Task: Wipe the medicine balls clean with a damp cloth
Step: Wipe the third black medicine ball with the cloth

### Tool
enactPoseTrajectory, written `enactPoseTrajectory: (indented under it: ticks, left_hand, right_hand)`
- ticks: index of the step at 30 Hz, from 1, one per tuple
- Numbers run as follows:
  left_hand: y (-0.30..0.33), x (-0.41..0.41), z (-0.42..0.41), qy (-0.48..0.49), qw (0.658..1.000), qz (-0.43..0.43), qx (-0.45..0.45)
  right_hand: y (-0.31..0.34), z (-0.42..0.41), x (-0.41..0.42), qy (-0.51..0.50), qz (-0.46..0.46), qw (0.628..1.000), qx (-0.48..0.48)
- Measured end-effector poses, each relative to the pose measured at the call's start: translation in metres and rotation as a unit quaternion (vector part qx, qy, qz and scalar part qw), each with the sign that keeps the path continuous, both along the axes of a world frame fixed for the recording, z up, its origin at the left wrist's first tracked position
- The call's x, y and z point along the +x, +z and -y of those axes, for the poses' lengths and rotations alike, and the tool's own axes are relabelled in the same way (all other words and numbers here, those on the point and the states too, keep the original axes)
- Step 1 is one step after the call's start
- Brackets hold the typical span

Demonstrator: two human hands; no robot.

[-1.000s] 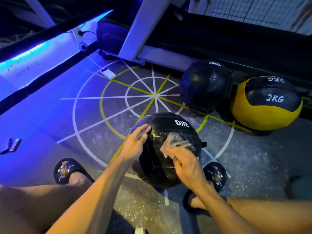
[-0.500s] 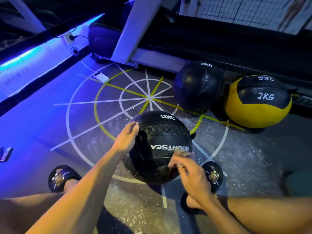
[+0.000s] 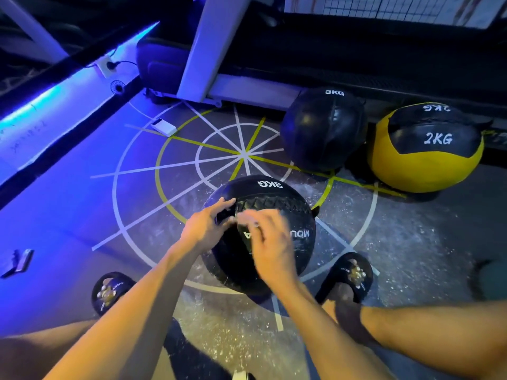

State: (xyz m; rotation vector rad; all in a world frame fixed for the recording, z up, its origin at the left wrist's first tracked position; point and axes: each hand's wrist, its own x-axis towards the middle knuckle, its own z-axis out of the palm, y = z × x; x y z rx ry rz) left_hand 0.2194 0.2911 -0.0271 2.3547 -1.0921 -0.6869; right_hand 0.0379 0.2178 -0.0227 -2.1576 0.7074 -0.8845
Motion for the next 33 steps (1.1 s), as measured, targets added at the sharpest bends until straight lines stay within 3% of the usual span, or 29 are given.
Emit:
enactPoseTrajectory:
  ticks: [4, 7, 9, 12, 14, 15, 17, 19, 21, 23, 26, 29, 31, 33]
  left_hand:
    - [-0.001, 0.014, -0.003, -0.01, 0.999, -0.048, -0.018]
    - [-0.009, 0.014, -0.008, 0.024, 0.999, -0.034, -0.028]
    - [-0.013, 0.011, -0.007, 0.04, 0.998, -0.029, -0.032]
    - [-0.012, 0.007, -0.001, 0.052, 0.997, -0.038, -0.038]
    - [-0.013, 0.004, 0.0, 0.059, 0.997, -0.031, -0.04]
    - [-0.014, 0.003, -0.002, 0.061, 0.997, -0.026, -0.041]
    - [-0.017, 0.002, -0.004, 0.062, 0.997, -0.025, -0.043]
    - [-0.018, -0.001, -0.006, 0.067, 0.996, -0.019, -0.049]
    - [-0.019, -0.005, -0.009, 0.082, 0.995, -0.004, -0.055]
    - [-0.02, -0.006, -0.015, 0.104, 0.993, 0.006, -0.055]
    - [-0.027, -0.002, -0.032, 0.155, 0.985, 0.002, -0.07]
    - [-0.032, 0.008, -0.05, 0.166, 0.982, -0.006, -0.086]
    - [-0.026, 0.015, -0.057, 0.151, 0.985, -0.035, -0.08]
    - [-0.017, 0.016, -0.058, 0.125, 0.989, -0.038, -0.074]
  right_hand:
    - [-0.045, -0.018, 0.008, 0.152, -0.169, 0.945, -0.233]
    - [-0.055, -0.007, -0.013, 0.174, -0.164, 0.938, -0.252]
    - [-0.056, 0.002, -0.037, 0.125, -0.152, 0.965, -0.176]
    - [-0.065, 0.026, -0.071, -0.073, -0.114, 0.988, 0.077]
    - [-0.064, 0.043, -0.075, -0.264, -0.05, 0.936, 0.227]
    - [-0.063, 0.044, -0.072, -0.305, -0.047, 0.923, 0.23]
    - [-0.052, 0.023, -0.052, -0.232, -0.045, 0.961, 0.141]
    - [-0.036, -0.014, -0.024, -0.06, -0.069, 0.996, 0.005]
    - [-0.037, -0.033, -0.01, 0.068, -0.12, 0.978, -0.159]
    - [-0.042, -0.013, -0.015, 0.06, -0.136, 0.964, -0.219]
    - [-0.062, 0.043, -0.062, -0.105, -0.151, 0.983, -0.024]
    - [-0.068, 0.082, -0.104, -0.303, -0.114, 0.925, 0.198]
    - [-0.062, 0.089, -0.104, -0.342, -0.055, 0.9, 0.265]
    - [-0.046, 0.079, -0.092, -0.315, 0.018, 0.902, 0.295]
